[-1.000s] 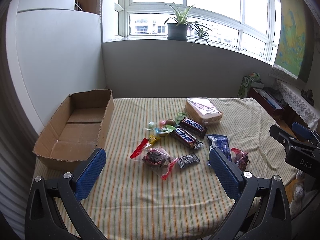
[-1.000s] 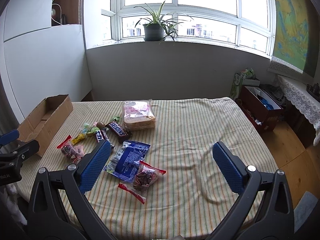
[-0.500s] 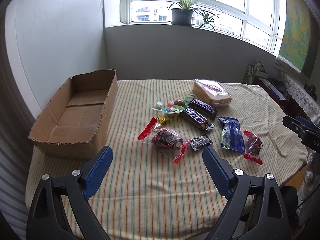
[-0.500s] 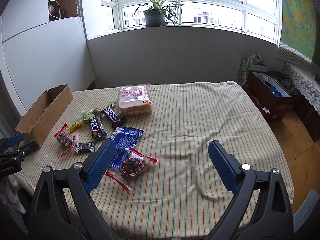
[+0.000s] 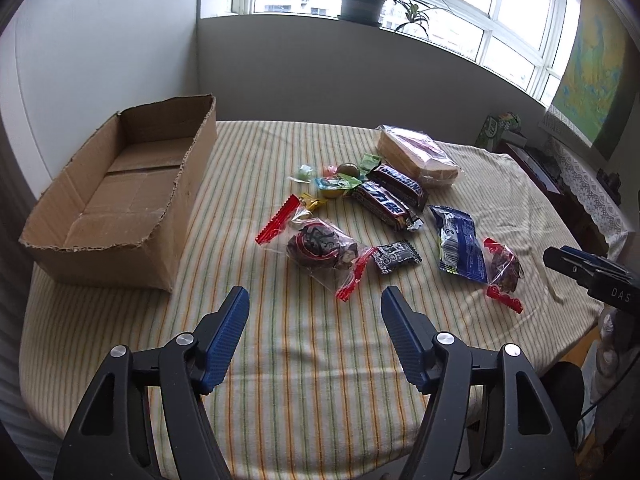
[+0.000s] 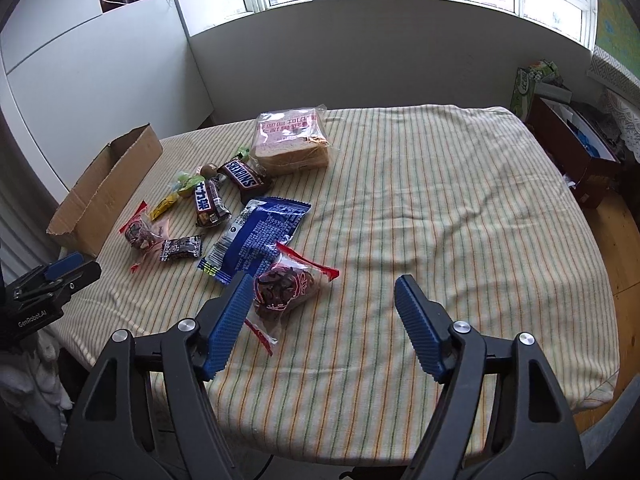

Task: Organize snacks
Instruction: 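Grasp a red-trimmed clear candy bag with the left tool while the right grasps another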

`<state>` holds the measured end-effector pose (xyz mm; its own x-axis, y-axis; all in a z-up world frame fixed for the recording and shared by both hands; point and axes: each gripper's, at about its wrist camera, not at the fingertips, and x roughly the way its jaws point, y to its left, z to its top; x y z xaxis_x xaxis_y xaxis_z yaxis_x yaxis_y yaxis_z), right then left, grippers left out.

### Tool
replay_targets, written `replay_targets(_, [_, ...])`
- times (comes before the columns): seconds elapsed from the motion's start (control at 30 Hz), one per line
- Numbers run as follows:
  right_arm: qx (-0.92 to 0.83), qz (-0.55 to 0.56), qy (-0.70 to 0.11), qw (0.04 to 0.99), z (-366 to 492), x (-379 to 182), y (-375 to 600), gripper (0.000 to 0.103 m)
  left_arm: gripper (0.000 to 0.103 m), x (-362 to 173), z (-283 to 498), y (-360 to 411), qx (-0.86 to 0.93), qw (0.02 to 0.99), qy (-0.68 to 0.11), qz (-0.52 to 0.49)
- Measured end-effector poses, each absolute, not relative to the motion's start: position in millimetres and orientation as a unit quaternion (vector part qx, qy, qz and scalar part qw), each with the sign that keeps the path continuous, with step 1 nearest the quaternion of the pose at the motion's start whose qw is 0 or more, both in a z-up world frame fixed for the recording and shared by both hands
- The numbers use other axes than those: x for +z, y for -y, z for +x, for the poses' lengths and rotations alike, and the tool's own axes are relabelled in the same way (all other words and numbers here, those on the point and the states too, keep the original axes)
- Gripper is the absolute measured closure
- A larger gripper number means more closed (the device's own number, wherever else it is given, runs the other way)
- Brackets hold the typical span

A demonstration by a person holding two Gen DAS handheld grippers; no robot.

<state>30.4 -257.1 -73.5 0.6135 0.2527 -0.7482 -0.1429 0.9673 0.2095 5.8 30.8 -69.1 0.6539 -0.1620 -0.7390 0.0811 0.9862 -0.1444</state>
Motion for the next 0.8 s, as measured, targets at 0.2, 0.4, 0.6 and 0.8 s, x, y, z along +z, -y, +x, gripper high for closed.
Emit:
replay_targets(0.2, [0.123,0.082,-0.441,0.885,34.1,-83.7,243.6,0.027,0.035,-72.9,22.3,-29.5,-0.085,0.899,-0.424,-0.075])
replay_targets(0.4, [0.114,0.100,-0.456,0.877,45.1,-93.5,237.1,0.027,0.035,-78.3,37.7,-28.4,-0.090,0.892,-0.434,-0.090])
replay_targets(0.6, [0.112,0.094,-0.464,0.874,56.8,-105.1,226.9,0.027,0.035,-87.0,53.3,-32.2,-0.085,0.882,-0.450,-0.110])
replay_targets(0.8, [0.110,0.084,-0.468,0.873,64.6,-113.5,222.4,0.029,0.035,-94.1,68.3,-36.8,-0.079,0.875,-0.459,-0.129])
